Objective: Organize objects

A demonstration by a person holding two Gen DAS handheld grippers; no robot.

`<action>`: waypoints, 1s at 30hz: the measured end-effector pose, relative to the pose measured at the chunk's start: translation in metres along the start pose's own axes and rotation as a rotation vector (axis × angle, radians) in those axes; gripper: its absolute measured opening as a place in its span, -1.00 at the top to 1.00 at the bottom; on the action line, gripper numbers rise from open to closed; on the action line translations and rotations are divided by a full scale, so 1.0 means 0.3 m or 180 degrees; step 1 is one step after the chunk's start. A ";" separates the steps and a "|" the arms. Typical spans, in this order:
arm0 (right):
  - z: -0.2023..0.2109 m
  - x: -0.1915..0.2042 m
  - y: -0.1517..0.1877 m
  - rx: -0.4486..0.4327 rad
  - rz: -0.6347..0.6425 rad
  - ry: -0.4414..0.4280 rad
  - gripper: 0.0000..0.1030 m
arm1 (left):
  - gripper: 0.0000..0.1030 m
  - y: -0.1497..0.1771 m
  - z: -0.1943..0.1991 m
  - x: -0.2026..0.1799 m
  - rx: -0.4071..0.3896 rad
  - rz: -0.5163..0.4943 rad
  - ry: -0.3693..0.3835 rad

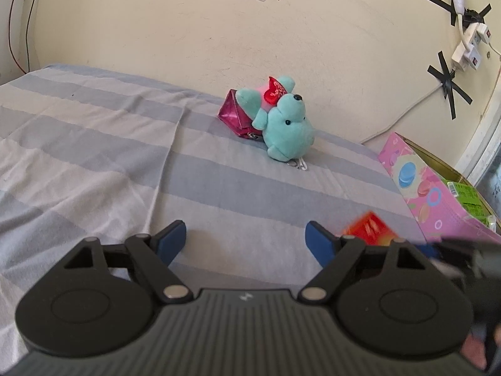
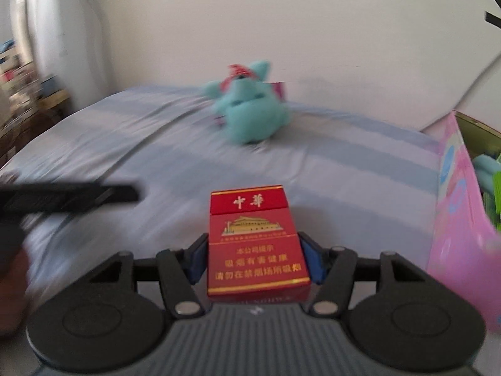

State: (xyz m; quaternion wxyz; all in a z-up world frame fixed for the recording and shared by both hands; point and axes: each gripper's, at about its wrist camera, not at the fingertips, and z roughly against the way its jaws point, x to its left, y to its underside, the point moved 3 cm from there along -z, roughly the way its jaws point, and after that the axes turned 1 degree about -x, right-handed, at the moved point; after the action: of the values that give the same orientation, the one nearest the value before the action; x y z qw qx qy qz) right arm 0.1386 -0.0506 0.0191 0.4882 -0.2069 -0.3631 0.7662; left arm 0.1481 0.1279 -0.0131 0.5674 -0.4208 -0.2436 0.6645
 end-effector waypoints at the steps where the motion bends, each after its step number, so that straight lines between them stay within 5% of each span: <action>1: 0.025 0.024 0.016 -0.0032 0.0049 -0.0028 -0.15 | -0.72 0.000 0.000 -0.001 0.0005 -0.0009 0.0016; 8: 0.120 0.058 0.108 -0.0230 0.0099 0.0088 -0.66 | -0.73 0.004 0.002 -0.009 0.0009 -0.0071 0.0009; 15: 0.153 -0.005 0.122 -0.0352 -0.0284 0.0011 -0.66 | -0.73 0.006 0.003 -0.014 0.0009 -0.0102 -0.0017; 30: 0.149 0.002 0.124 -0.0334 -0.0264 -0.0044 -0.71 | -0.73 0.008 0.005 -0.016 0.0010 -0.0109 -0.0022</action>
State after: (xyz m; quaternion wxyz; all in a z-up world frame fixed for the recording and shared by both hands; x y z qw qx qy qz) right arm 0.0863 -0.0757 0.0199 0.5055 -0.2116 -0.4144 0.7266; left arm 0.1456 0.1228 -0.0128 0.5785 -0.4135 -0.2517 0.6565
